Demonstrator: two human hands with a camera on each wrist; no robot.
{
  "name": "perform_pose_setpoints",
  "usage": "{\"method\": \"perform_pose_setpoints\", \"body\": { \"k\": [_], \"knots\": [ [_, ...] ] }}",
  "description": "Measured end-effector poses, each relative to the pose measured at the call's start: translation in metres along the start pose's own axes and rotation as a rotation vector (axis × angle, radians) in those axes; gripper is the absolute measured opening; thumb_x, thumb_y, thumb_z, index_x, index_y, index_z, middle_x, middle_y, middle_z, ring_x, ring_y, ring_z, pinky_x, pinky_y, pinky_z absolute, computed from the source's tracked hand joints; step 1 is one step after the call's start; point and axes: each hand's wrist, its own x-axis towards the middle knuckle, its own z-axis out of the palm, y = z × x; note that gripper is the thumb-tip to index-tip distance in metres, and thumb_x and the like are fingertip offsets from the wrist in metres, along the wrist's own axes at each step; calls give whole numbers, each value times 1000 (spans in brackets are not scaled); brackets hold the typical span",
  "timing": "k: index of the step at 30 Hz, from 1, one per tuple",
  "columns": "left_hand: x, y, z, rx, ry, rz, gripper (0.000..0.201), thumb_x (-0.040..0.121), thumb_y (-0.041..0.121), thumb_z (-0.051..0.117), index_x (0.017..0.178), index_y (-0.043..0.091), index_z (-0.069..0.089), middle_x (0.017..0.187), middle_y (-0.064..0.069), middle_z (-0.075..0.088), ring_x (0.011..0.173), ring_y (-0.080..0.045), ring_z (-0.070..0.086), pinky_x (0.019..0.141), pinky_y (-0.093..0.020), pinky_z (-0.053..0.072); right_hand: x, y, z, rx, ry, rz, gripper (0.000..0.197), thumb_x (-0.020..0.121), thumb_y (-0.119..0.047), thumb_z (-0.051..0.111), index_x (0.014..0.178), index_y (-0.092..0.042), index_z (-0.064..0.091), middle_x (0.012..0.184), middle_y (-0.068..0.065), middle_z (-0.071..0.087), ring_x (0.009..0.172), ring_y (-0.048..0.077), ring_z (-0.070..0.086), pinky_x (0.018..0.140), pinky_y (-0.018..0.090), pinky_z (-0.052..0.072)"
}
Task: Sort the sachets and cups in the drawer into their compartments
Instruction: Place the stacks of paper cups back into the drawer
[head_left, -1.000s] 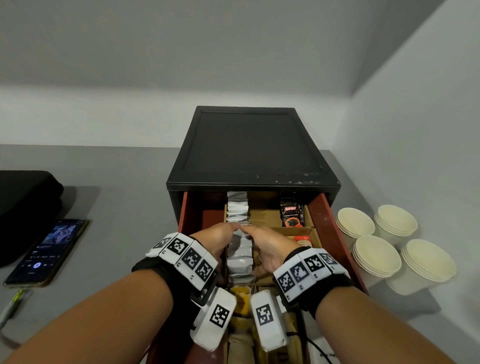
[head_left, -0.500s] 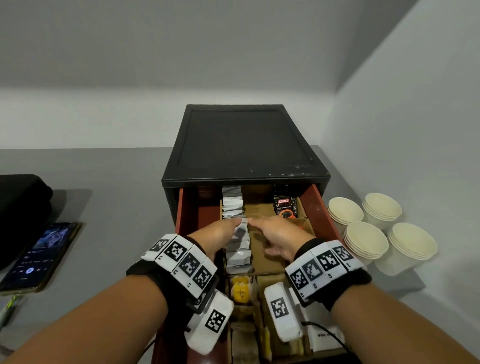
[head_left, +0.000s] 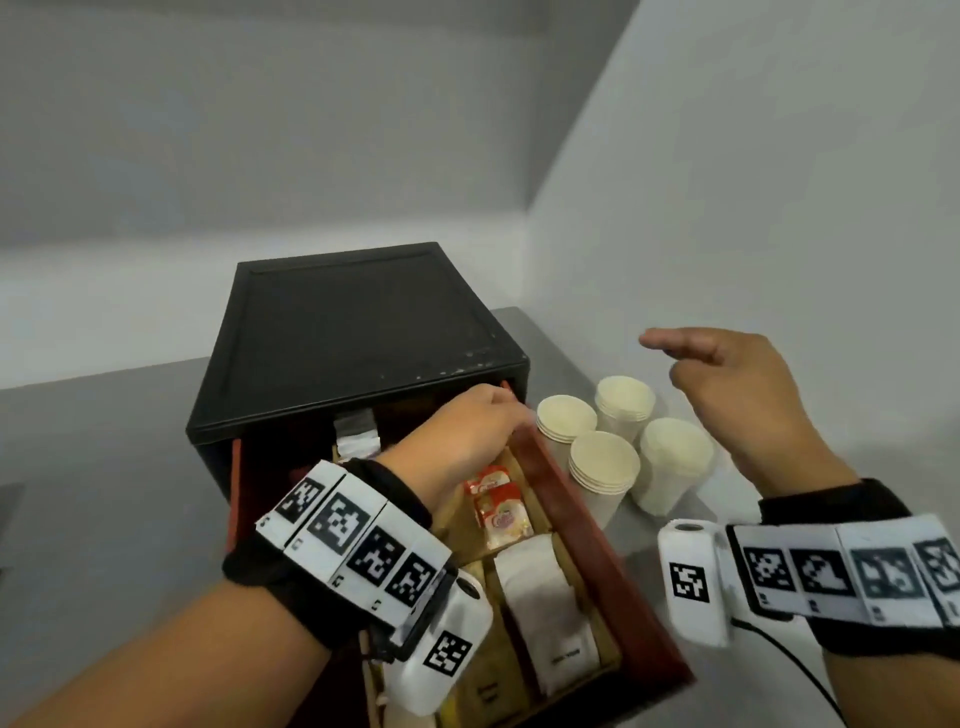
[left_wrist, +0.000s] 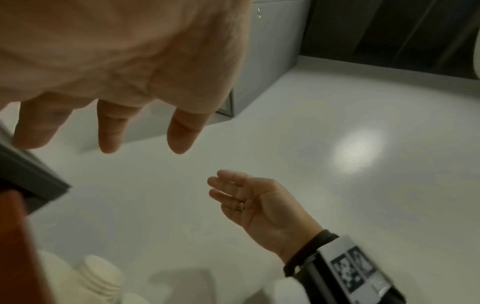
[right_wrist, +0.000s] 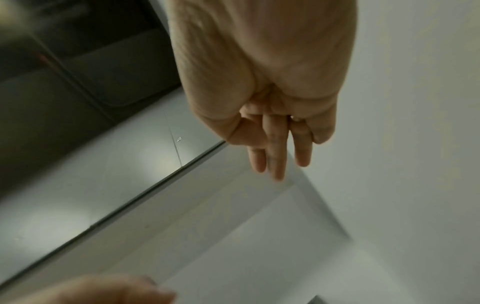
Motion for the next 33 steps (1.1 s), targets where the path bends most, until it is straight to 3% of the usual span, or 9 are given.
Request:
{"method": "perform_pose_setpoints", "body": {
  "k": [2, 4, 9, 11, 15, 19, 23, 29, 33],
  "knots": [
    [3, 12, 17, 25, -16, 53, 20, 94, 28, 52, 114, 25, 55, 95, 12, 53, 83, -3, 49, 71, -20, 39, 1, 20, -20, -91, 74, 0, 39, 86, -4, 50, 108, -32, 66, 146, -4, 43, 131, 13, 43, 109, 29, 33],
    [8, 21, 32, 40, -18, 78, 21, 92, 28, 54, 114, 26, 53, 107, 7, 57, 91, -5, 51, 75, -22, 40, 1, 46, -33, -155, 56, 19, 44, 89, -12, 55, 127, -32, 55, 153, -6, 29, 140, 13, 29, 111, 29, 23],
    [12, 33, 69, 37, -18, 70, 30, 91, 27, 56, 121, 22, 53, 116, 4, 54, 104, -12, 49, 78, -26, 41, -6, 126, -38, -66, 23, 135, 83, 80, -22, 72, 148, -25, 24, 154, -3, 27, 140, 17, 27, 114, 37, 25],
    [14, 34, 79, 50, -9, 70, 33, 92, 26, 56, 124, 20, 53, 112, 6, 51, 99, -10, 47, 80, -25, 37, -4, 163, -32, -18, 21, 201, 93, 75, -24, 78, 149, -20, 21, 154, 1, 27, 140, 19, 29, 114, 43, 28],
    [18, 34, 90, 65, 59, 54, 17, 91, 25, 56, 108, 24, 53, 95, 9, 53, 81, -3, 47, 67, -21, 40, -4, 216, -10, 96, -49, 304, 101, 69, -20, 82, 148, -16, 19, 154, 3, 28, 139, 20, 29, 115, 40, 26],
    [21, 33, 101, 74, 96, 57, 23, 90, 25, 57, 112, 23, 54, 106, 5, 53, 97, -10, 49, 82, -26, 37, 2, 235, 16, 183, -44, 263, 98, 64, -13, 85, 141, -30, 26, 139, -6, 42, 130, 15, 38, 109, 38, 33],
    [25, 30, 110, 74, 112, 58, 19, 90, 26, 57, 109, 26, 52, 105, 6, 51, 93, -10, 48, 79, -25, 38, 13, 249, 33, 248, 34, 255, 96, 59, -9, 85, 135, -34, 31, 137, -2, 47, 126, 20, 45, 105, 46, 42],
    [29, 31, 111, 59, 154, 100, 30, 89, 25, 59, 119, 25, 53, 123, 2, 53, 103, -13, 50, 79, -24, 39, 26, 233, 26, 320, 93, 241, 75, 70, 2, 72, 134, -15, 37, 115, -1, 51, 103, 20, 54, 84, 29, 43],
    [29, 36, 105, -26, 181, 163, 43, 88, 28, 61, 129, 26, 48, 136, 3, 45, 114, -13, 45, 82, -23, 37, 35, 197, 1, 305, 110, 83, 63, 70, -4, 73, 119, -27, 41, 105, -6, 54, 98, 17, 55, 76, 27, 43]
  ]
}}
